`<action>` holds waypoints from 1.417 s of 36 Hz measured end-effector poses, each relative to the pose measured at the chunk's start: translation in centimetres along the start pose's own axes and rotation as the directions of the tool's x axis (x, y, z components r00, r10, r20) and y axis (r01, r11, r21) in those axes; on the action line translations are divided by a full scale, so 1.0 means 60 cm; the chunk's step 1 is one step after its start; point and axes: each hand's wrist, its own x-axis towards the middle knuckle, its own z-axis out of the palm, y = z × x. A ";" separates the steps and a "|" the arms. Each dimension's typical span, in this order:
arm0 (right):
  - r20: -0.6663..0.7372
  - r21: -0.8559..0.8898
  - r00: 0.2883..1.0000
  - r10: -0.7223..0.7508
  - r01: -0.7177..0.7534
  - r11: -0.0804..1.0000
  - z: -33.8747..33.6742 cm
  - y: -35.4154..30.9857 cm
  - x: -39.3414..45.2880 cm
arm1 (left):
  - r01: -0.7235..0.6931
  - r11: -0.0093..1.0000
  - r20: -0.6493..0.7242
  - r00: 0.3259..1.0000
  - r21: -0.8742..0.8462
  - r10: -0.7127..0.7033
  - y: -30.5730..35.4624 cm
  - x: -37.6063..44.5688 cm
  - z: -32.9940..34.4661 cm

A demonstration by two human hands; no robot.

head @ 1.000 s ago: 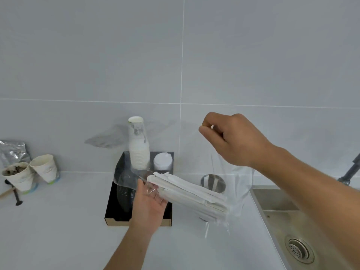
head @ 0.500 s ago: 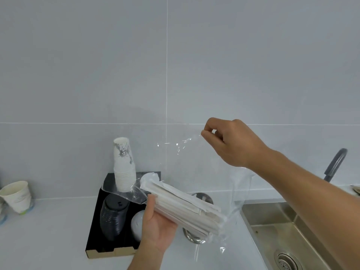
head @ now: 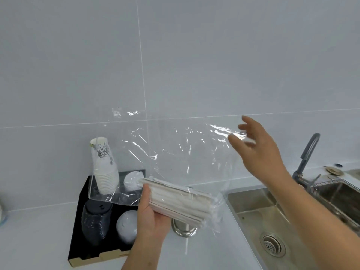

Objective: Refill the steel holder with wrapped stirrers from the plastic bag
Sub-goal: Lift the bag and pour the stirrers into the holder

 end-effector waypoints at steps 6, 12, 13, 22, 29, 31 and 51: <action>0.274 0.423 0.912 0.305 -0.399 0.814 0.041 0.037 -0.062 | -0.022 0.999 -0.005 1.000 0.033 0.023 -0.017 0.018 0.017; 0.138 0.530 0.926 0.351 -0.368 0.764 0.055 0.034 -0.082 | 0.015 0.999 -0.038 0.999 0.049 -0.013 -0.038 0.029 0.042; 0.104 0.545 0.934 0.341 -0.340 0.766 0.051 0.032 -0.081 | 0.022 0.998 -0.034 0.999 0.065 -0.019 -0.037 0.030 0.045; 0.016 0.592 0.955 0.295 -0.247 0.767 0.012 0.036 -0.064 | -0.074 0.997 -0.135 0.988 0.030 0.077 0.017 0.064 0.003; 0.005 0.563 0.960 0.278 -0.233 0.793 -0.008 0.037 -0.062 | -0.104 0.994 -0.090 0.991 -0.015 0.102 0.029 0.098 -0.032; 0.011 0.566 0.961 0.276 -0.233 0.791 -0.011 0.036 -0.063 | -0.098 0.995 -0.095 0.991 -0.022 0.096 0.025 0.106 -0.033; -0.036 0.604 0.973 0.226 -0.159 0.781 -0.063 0.009 -0.043 | 0.137 0.968 -0.187 0.966 -0.213 -0.177 -0.133 0.099 0.004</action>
